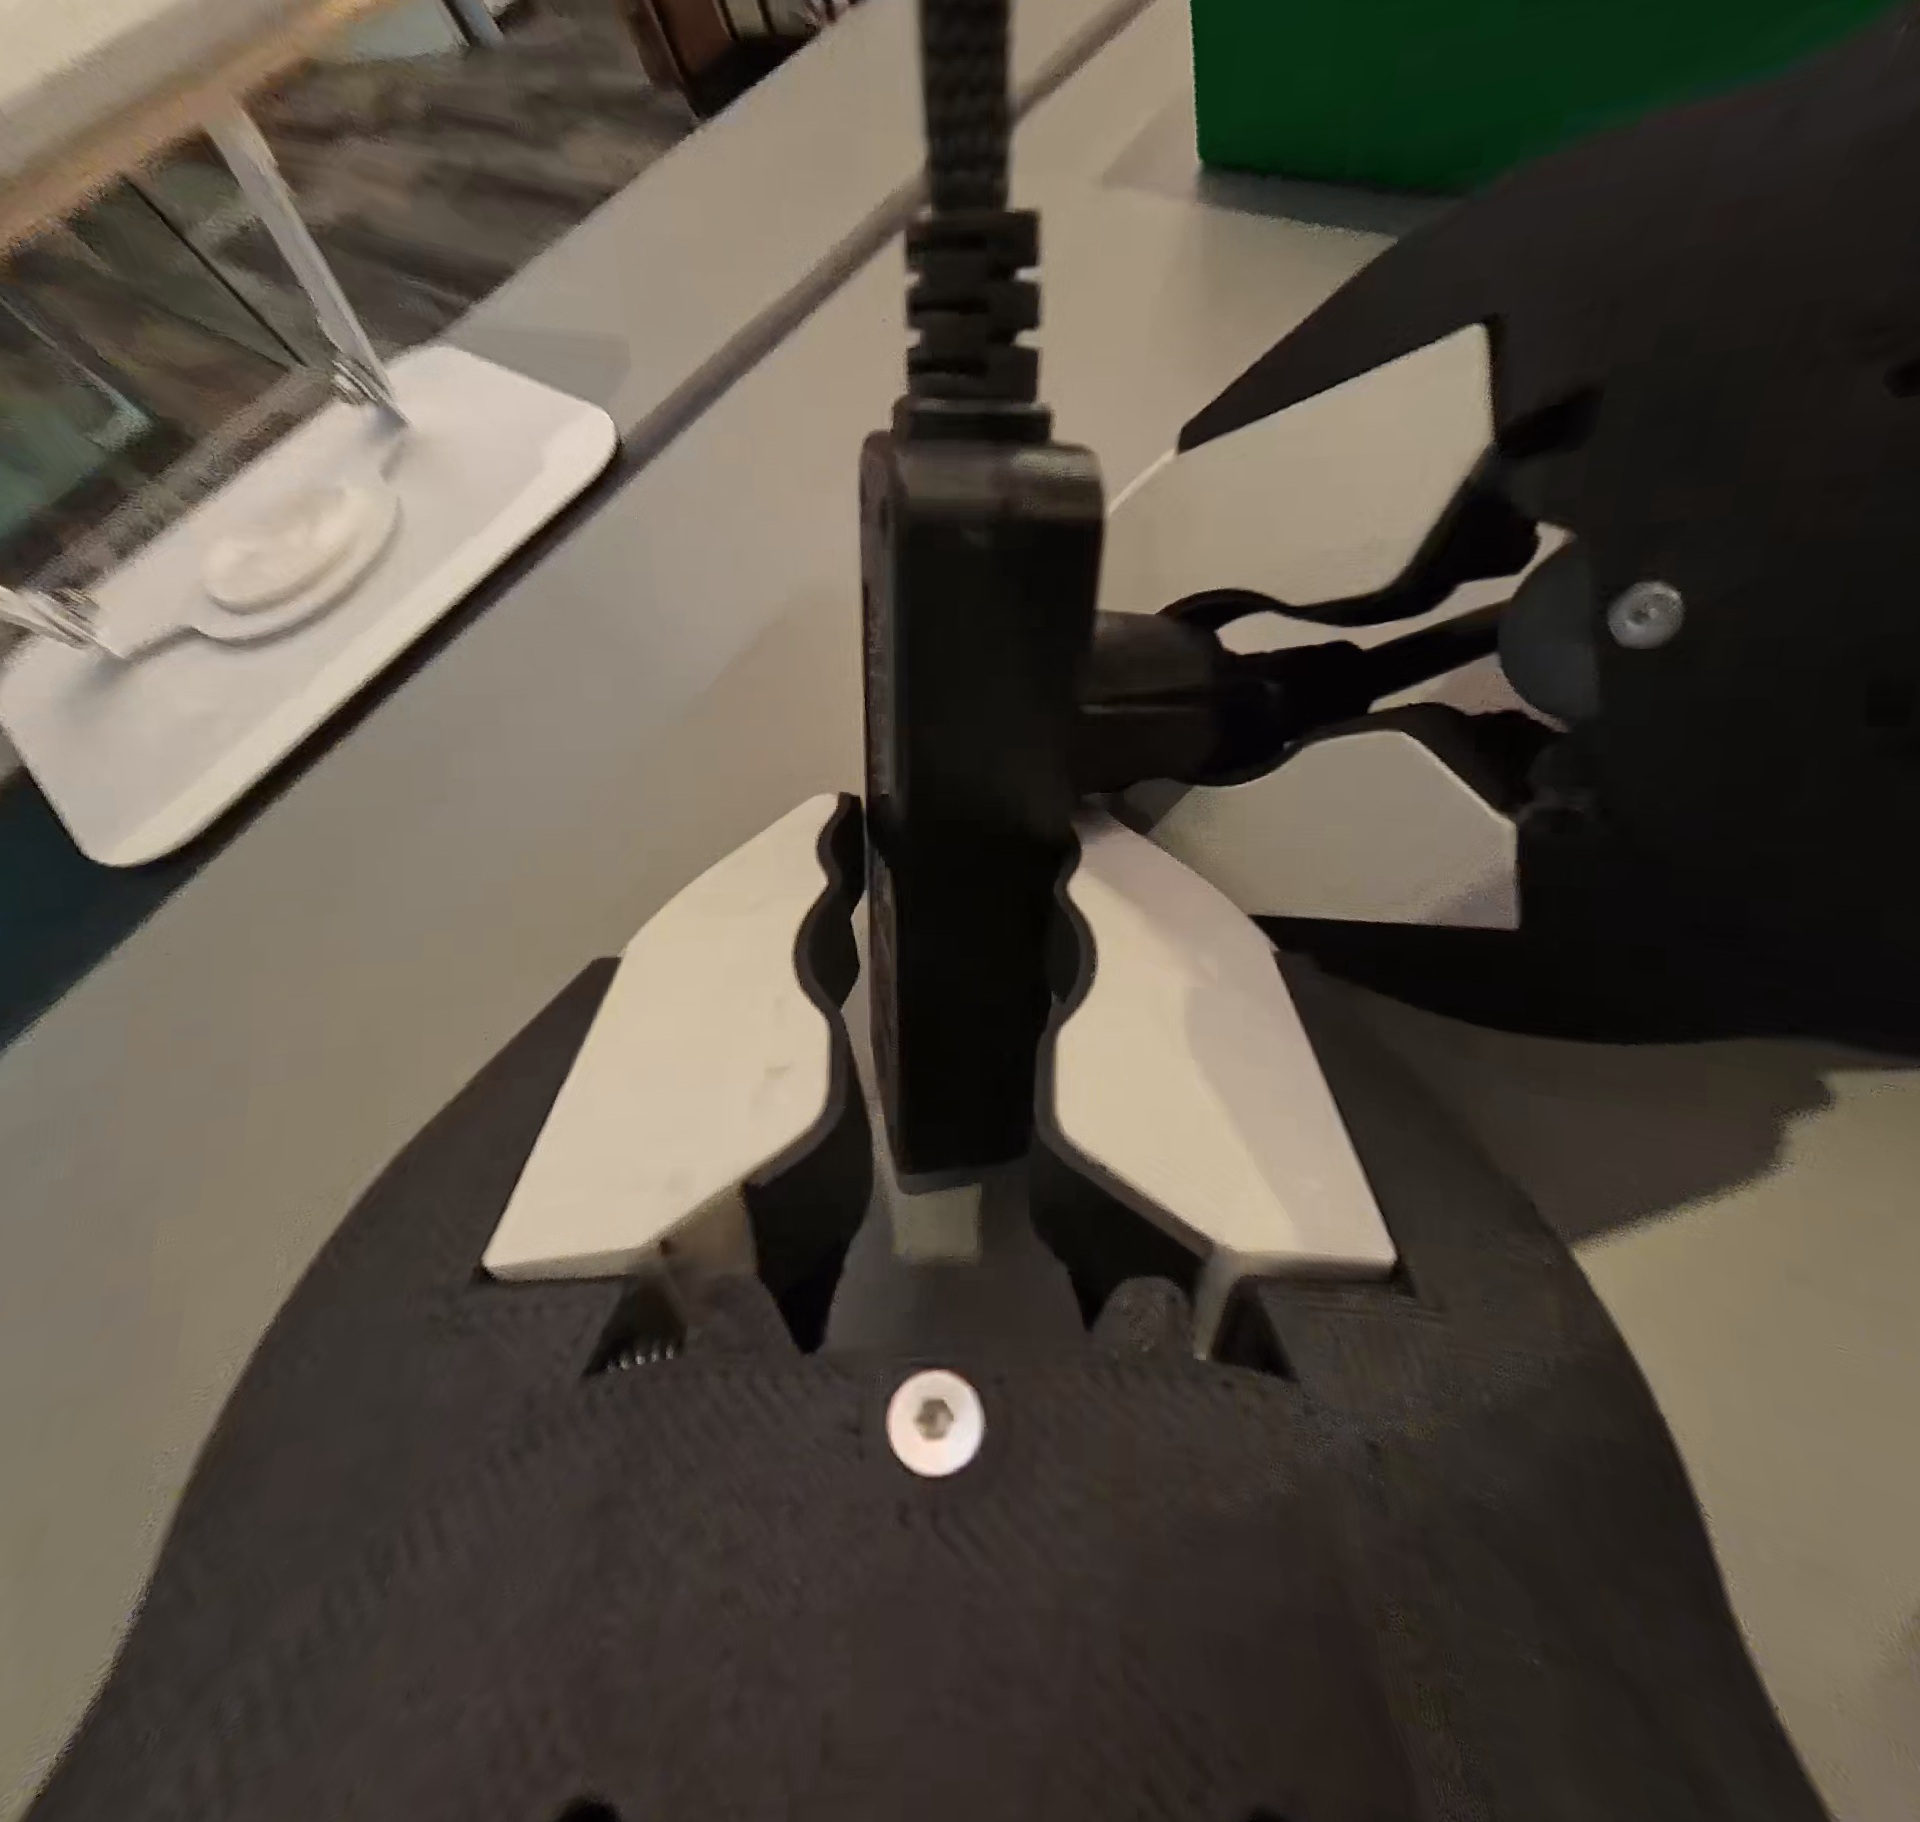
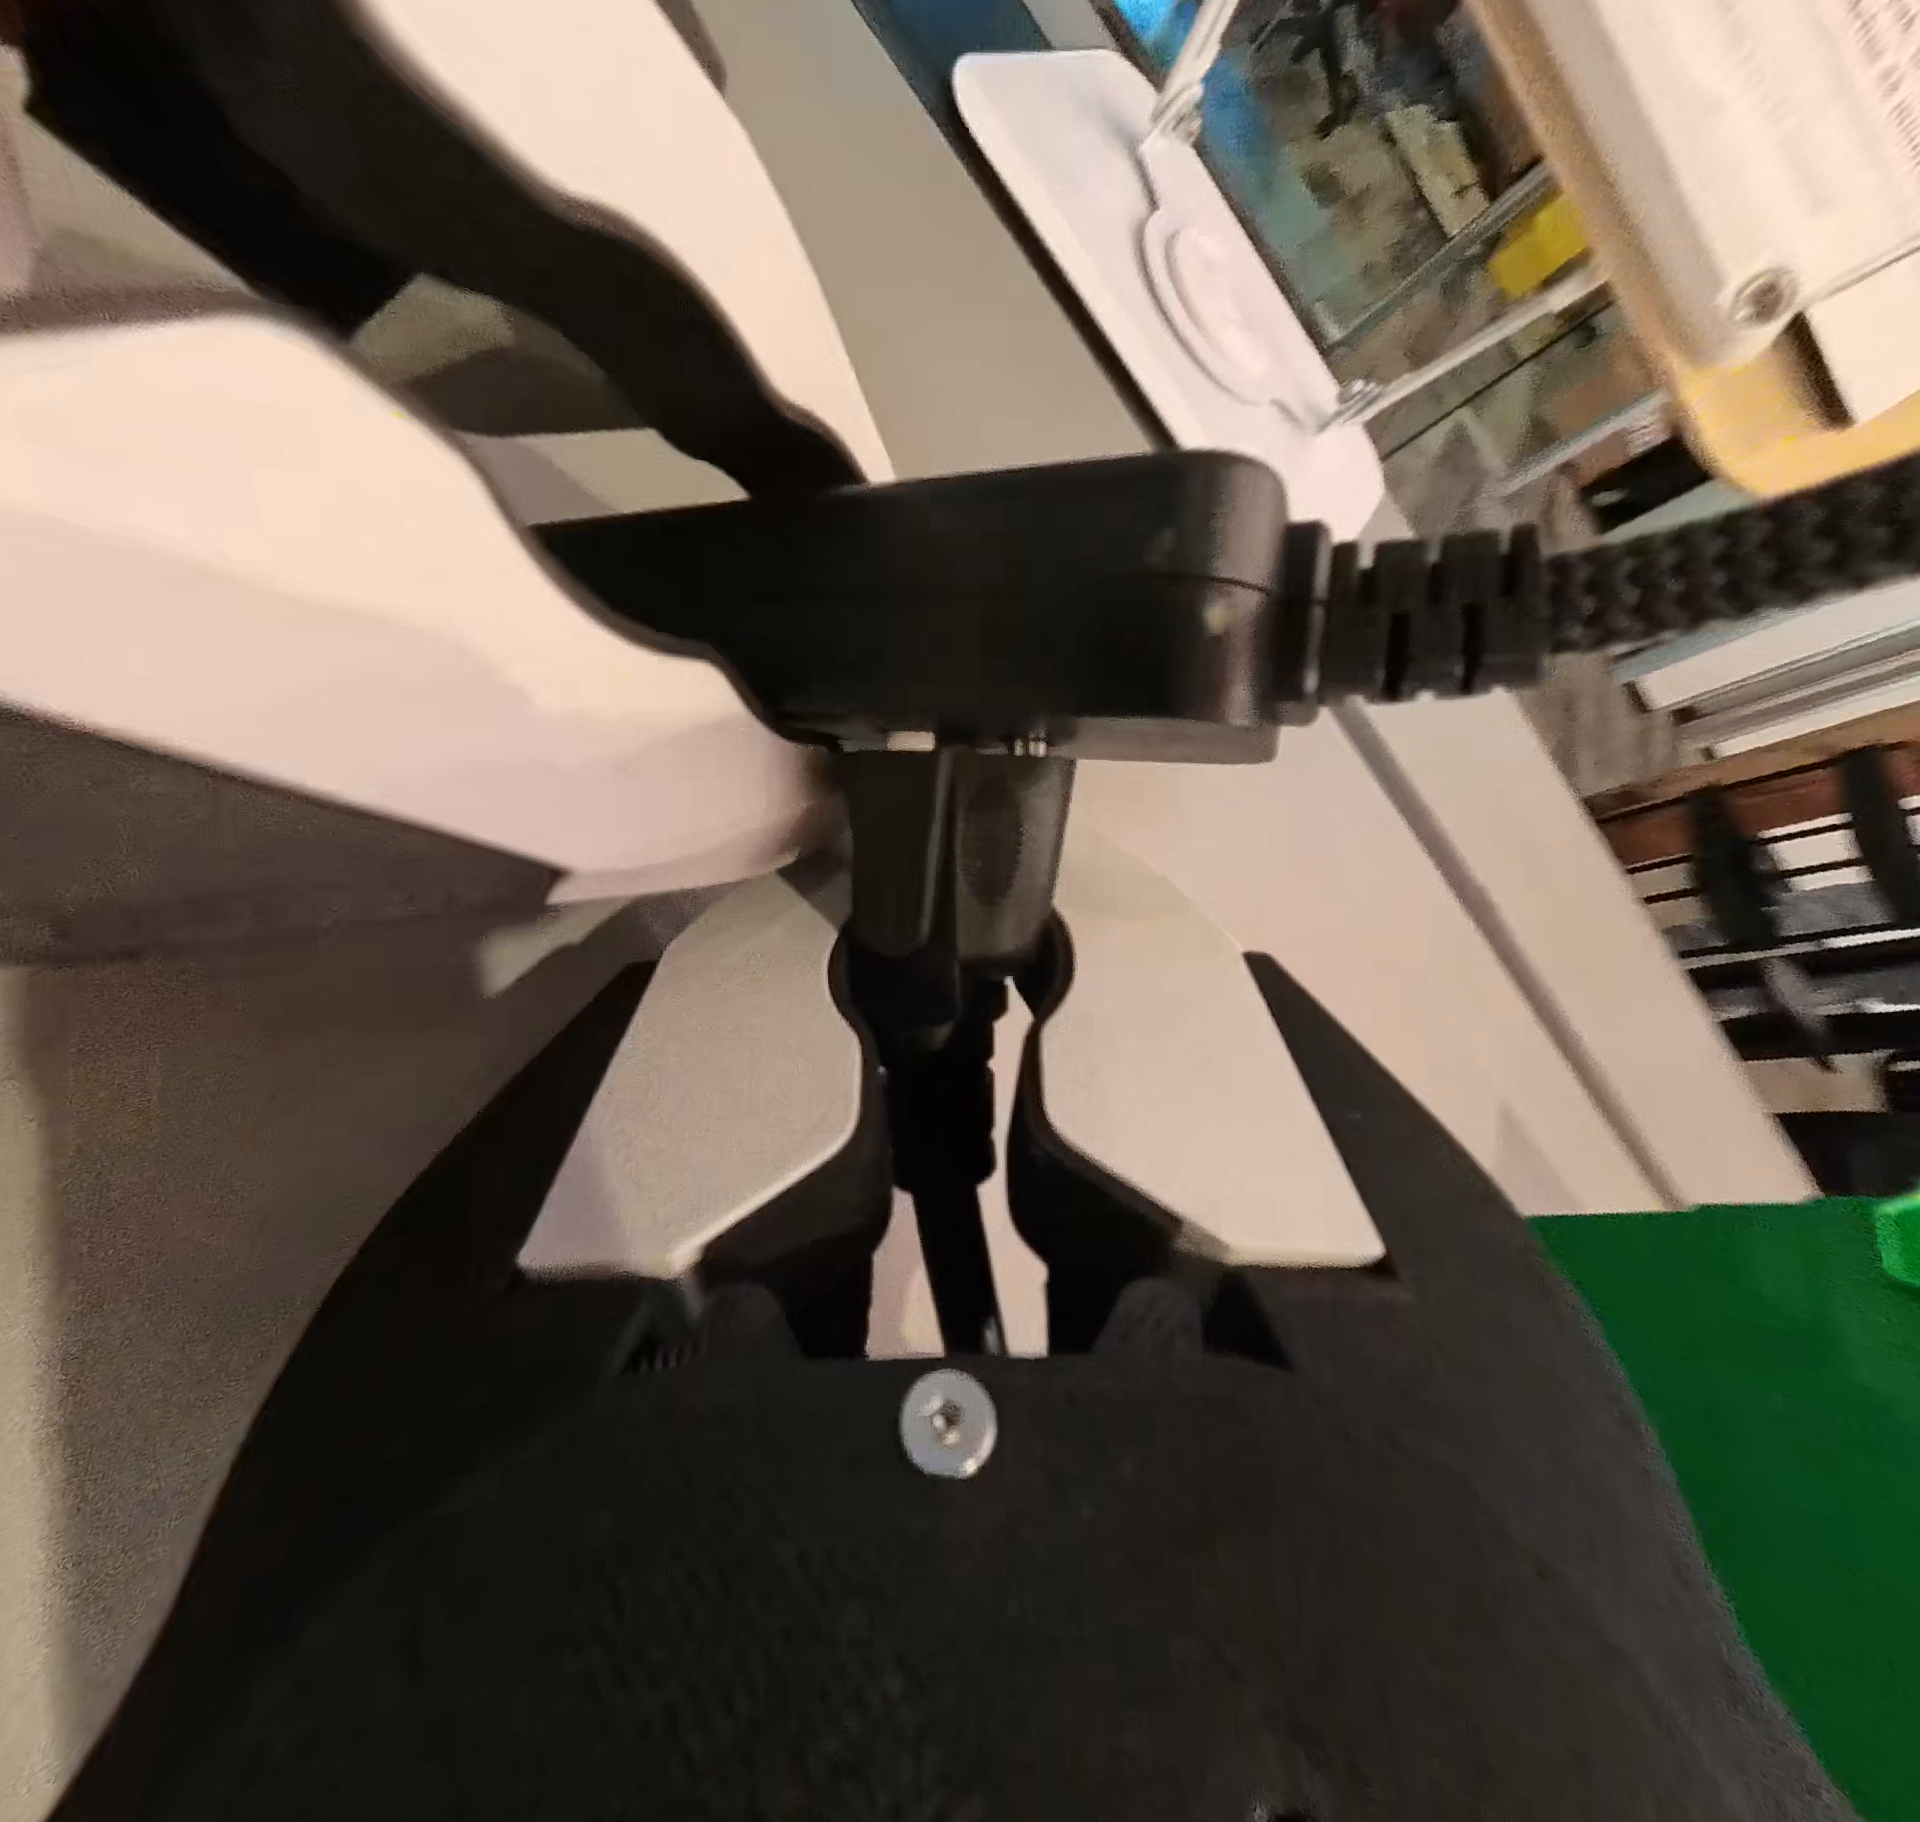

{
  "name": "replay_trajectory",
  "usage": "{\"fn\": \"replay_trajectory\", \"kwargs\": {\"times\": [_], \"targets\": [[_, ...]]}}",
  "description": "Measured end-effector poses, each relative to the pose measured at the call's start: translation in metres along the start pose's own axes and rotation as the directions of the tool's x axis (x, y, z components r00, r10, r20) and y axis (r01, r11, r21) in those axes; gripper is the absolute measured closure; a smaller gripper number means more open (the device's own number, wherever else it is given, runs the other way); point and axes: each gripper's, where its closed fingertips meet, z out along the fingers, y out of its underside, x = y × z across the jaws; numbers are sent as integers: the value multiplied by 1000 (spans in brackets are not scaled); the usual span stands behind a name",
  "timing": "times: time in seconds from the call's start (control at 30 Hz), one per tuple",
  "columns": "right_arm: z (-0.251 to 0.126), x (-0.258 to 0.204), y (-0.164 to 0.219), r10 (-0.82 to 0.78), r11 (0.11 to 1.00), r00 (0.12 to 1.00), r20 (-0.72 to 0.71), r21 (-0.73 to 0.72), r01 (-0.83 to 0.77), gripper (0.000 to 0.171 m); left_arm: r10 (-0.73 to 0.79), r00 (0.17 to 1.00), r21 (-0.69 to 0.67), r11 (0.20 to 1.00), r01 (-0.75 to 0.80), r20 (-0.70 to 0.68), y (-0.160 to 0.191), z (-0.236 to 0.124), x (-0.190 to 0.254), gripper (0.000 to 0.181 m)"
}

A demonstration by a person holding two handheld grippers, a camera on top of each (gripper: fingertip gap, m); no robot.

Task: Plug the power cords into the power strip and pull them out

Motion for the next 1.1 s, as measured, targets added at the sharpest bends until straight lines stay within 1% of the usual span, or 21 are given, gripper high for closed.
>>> {"fn": "replay_trajectory", "kwargs": {"times": [0.07,0.17,0.23,0.27,0.3,0.37,0.47,0.53,0.57,0.6,0.67,0.8,0.87,0.9,0.97,1.1], "targets": [[1,2,-2,-62,998,997,-54,-14,62,148,-22,999,2,1000,22,-38,1,1,-3,148],[4,2,-4,-43,999,998,-56,-15,42,147,-13,1000,1,1000,13,-8,2,1,-7,150],[10,-7,-3,13,1000,999,32,-15,-13,143,29,999,-41,999,-28,23,5,1,-9,151],[14,-12,0,44,998,996,83,-40,-41,134,11,1000,-30,999,-10,22,4,2,-9,151],[18,-13,2,76,995,992,103,-73,-69,132,-1,1000,-13,1000,1,23,4,3,-9,151],[19,-17,3,134,988,977,165,-100,-119,135,-5,1000,-23,1000,5,14,5,4,-10,152],[21,-13,6,140,985,982,128,-114,-126,140,43,997,-23,999,-42,57,3,8,-13,151],[22,-11,7,180,979,977,116,-117,-166,142,61,993,7,998,-62,98,1,12,-16,150],[22,-11,7,206,974,972,110,-117,-193,143,30,995,33,999,-33,93,0,14,-17,149],[22,-11,7,235,967,967,101,-120,-222,146,7,995,31,999,-10,99,0,17,-20,149],[23,-10,6,264,959,962,67,-123,-254,149,-89,991,24,996,87,102,-1,22,-24,148],[23,-9,6,266,960,962,57,-107,-259,149,-83,991,28,996,80,109,-2,22,-24,148],[22,-9,6,278,957,959,50,-102,-272,150,-77,989,34,997,74,129,-2,21,-25,148],[22,-9,6,286,955,957,47,-99,-281,147,-73,988,39,997,68,135,-3,20,-25,148],[21,-10,6,313,947,949,48,-97,-307,149,-71,988,49,997,65,138,-4,20,-25,147],[17,-11,7,314,946,949,31,-98,-309,150,-67,993,58,996,62,92,-5,19,-22,146]]}}
